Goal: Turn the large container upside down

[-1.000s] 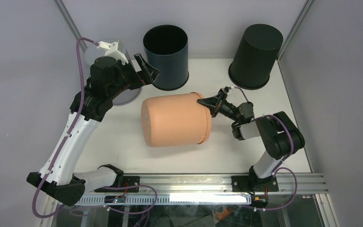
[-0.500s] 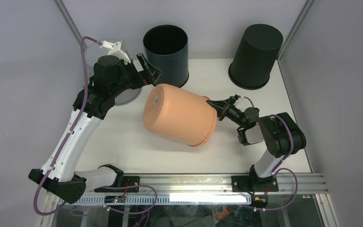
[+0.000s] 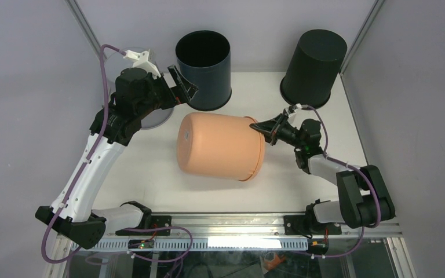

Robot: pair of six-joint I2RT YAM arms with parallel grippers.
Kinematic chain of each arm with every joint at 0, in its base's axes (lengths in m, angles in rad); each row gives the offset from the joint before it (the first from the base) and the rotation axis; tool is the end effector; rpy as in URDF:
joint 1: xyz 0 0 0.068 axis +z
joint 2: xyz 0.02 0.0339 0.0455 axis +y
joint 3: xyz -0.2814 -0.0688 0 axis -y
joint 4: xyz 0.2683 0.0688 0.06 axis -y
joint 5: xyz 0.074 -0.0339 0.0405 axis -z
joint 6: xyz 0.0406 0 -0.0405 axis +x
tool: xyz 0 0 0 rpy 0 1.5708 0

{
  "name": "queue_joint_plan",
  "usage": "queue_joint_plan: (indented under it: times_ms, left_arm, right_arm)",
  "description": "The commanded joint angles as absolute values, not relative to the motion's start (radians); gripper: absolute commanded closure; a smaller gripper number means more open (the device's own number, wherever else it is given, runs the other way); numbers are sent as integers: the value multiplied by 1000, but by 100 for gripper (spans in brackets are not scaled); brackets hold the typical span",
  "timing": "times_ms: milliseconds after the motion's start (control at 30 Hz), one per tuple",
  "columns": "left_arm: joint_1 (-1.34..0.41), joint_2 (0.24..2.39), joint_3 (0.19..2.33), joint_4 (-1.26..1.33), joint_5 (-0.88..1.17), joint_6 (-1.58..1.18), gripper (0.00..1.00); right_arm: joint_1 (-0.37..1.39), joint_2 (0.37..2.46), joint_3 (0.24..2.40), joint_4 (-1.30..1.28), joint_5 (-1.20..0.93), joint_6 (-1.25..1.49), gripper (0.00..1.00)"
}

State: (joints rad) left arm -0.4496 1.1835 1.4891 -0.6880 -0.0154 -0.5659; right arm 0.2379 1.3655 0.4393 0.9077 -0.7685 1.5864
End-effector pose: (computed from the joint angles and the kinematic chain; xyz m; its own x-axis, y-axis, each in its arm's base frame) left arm 0.2325 -0.1115 0.4692 -0.5098 -0.3493 -0.7862 0.1758 0.8523 -0.4926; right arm 0.2606 0.0922 0.2087 -0.8444 0.5349 0.0285 0.0312 -0.0040 0.9995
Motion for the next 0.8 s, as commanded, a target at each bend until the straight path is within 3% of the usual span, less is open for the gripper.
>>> queue_joint_plan:
  times_ms: [0,333,767]
  left_arm:
    - [-439,1176,1479,-642,21,-568,1]
    - [-439,1166,1470,-640,20,-566,1]
    - [-438,1177,1470,-639,28,-568,1]
  right_arm:
    - [217,1370,430,523,-763,1274,86]
    - [205,1405,402,552,-765,1289,86]
    - [168,1401,359,449,-714,1160,71]
